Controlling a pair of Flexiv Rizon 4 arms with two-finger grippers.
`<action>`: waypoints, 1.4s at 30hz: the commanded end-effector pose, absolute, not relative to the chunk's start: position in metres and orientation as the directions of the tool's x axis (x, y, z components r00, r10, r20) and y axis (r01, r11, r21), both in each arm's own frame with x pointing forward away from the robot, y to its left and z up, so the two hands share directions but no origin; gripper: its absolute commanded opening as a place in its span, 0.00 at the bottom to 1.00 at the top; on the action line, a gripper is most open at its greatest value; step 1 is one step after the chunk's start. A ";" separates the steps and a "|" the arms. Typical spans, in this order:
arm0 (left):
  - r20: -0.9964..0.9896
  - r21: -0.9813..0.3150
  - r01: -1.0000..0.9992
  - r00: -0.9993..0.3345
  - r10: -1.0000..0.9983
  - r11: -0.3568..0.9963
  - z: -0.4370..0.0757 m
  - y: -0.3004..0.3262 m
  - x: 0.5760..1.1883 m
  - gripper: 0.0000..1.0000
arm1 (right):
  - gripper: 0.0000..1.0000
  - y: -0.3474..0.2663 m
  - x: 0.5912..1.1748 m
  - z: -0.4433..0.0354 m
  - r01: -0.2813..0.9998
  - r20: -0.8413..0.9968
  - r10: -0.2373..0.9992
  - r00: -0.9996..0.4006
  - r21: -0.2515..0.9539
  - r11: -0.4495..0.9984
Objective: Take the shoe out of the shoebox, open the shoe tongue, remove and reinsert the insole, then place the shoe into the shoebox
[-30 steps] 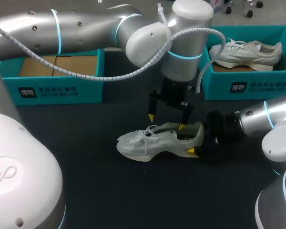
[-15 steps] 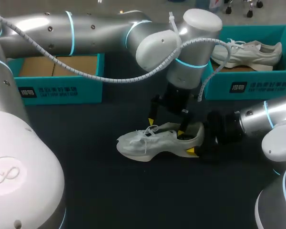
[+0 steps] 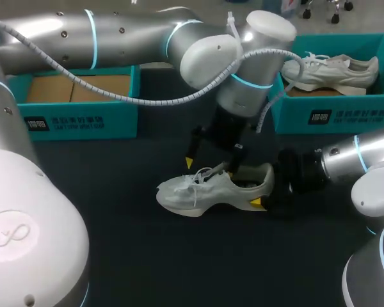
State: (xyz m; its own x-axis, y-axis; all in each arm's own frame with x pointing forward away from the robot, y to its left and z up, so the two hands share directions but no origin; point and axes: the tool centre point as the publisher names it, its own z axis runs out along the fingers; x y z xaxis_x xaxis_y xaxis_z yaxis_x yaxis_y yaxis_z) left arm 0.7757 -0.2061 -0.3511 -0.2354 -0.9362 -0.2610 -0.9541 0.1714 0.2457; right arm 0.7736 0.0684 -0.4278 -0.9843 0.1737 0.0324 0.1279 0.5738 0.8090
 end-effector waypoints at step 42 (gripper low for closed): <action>0.045 0.224 -0.967 0.131 -0.990 -0.118 -0.300 -0.130 0.738 0.00 | 0.00 0.071 0.773 -0.435 0.129 0.033 0.175 -0.984 0.807 0.576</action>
